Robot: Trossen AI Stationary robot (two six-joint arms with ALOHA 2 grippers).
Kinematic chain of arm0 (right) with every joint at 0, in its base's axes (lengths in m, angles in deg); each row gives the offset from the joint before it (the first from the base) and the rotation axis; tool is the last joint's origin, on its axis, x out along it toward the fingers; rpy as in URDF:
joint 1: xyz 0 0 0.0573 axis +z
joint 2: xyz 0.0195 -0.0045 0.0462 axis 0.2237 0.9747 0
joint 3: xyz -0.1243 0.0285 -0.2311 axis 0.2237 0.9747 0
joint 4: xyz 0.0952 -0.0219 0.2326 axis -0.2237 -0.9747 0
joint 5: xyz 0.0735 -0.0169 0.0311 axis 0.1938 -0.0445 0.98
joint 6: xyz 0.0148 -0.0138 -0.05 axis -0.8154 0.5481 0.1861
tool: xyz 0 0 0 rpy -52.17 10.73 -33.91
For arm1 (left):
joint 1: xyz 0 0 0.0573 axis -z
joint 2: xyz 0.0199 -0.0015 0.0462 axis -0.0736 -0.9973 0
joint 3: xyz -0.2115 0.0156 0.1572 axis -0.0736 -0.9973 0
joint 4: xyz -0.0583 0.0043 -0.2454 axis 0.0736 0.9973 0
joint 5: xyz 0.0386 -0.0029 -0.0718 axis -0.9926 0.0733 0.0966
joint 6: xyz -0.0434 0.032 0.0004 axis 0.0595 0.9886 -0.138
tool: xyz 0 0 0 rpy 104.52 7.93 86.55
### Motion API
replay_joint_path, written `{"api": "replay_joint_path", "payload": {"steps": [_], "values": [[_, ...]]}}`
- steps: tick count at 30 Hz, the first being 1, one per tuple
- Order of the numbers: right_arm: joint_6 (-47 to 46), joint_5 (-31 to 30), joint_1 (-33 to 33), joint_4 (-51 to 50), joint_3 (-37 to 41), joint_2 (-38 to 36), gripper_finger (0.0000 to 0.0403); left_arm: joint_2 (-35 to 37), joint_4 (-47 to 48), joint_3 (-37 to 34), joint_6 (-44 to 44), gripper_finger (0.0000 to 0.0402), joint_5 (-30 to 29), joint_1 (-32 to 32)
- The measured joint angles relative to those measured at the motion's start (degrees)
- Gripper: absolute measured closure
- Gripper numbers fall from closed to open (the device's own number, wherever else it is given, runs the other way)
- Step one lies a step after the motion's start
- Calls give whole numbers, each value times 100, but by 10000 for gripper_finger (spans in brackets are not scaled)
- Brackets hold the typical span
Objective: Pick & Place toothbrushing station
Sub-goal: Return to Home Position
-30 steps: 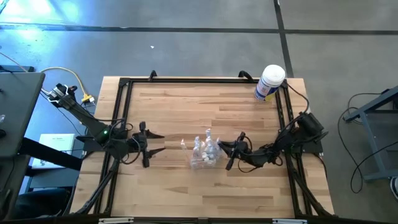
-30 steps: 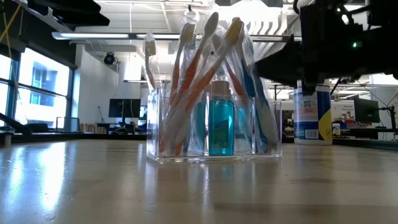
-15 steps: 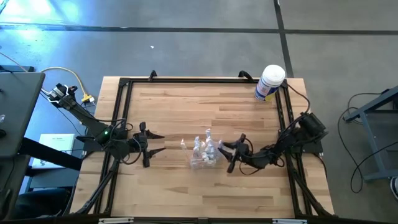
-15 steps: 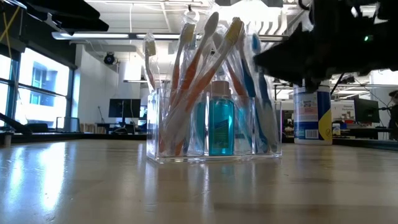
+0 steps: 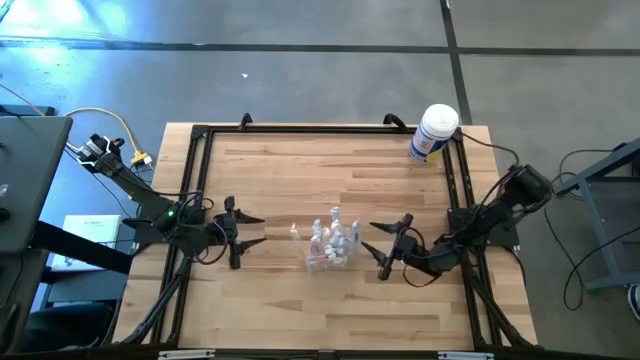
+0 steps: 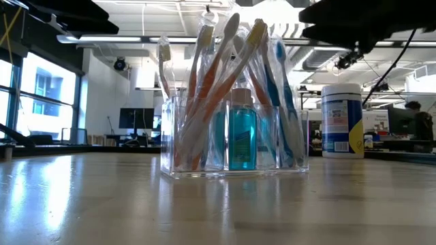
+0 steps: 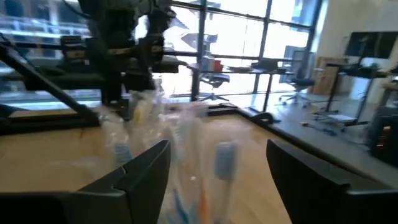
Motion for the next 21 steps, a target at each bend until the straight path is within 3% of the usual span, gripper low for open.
{"api": "replay_joint_path", "payload": {"steps": [5, 13, 17, 19, 21], "values": [[167, -693, 399, -809, 0, -990, 162, 99, 9, 15, -6, 198, 343, 4], [125, -581, 841, -2734, 0, -2892, 241, 910, 193, 26, 961, 281, -918, 0], [-279, -114, 823, -4118, 0, -3666, 318, 1490, 822, 26, 1115, 350, -1453, -6], [-539, 393, 680, -4920, 0, -4058, 365, 1818, 1282, 26, 1006, 384, -1507, -48], [-801, 1160, 481, -5723, 0, -4441, 391, 2206, 1778, 26, 762, 395, -1456, -143]]}}
